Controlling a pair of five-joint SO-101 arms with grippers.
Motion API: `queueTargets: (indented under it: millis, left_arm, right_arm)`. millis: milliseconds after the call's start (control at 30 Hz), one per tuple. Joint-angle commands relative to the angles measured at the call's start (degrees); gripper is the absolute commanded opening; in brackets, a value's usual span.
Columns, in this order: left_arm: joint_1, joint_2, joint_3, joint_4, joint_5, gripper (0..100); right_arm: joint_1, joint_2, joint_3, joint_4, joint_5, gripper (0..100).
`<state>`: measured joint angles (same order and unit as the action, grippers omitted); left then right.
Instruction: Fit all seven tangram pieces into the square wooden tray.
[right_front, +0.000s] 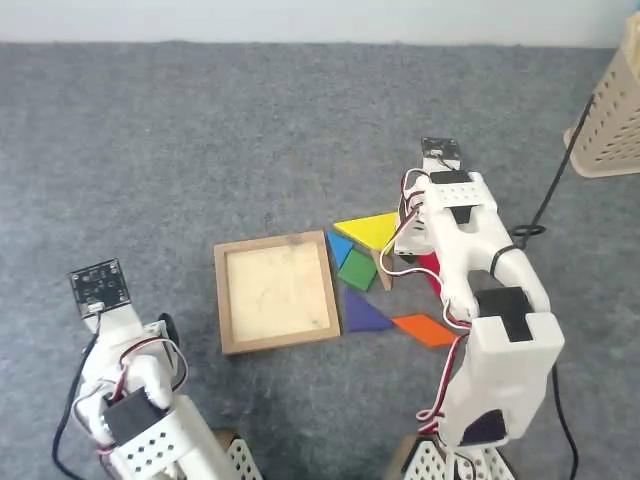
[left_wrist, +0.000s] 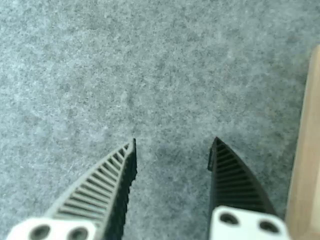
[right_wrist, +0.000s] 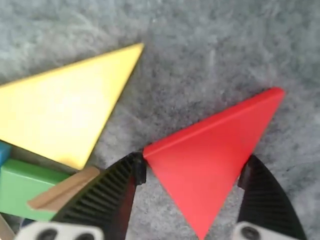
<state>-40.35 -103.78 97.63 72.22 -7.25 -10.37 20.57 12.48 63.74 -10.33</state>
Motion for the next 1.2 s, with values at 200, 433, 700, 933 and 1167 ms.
queueTargets:
  millis: [200, 433, 700, 933, 1167]
  left_arm:
    - [0.18, -0.62, -1.1, 0.18, 0.53, 23]
    - [0.18, -0.62, -1.1, 0.18, 0.53, 23]
    - [0.18, -0.62, -1.1, 0.18, 0.53, 23]
    - [0.18, -0.62, -1.1, 0.18, 0.53, 23]
    - [0.18, -0.62, -1.1, 0.18, 0.53, 23]
  right_arm:
    - [0.84, -0.66, -1.23, 0.48, 1.23, 28.9]
    - [0.92, -0.66, -1.32, 0.66, 1.23, 28.9]
    - [0.48, -0.75, -1.49, 0.22, 1.32, 28.9]
    - [0.4, -0.75, -2.37, 0.75, 1.32, 28.9]
    - [0.48, -0.75, -2.46, 0.75, 2.29, 29.0]
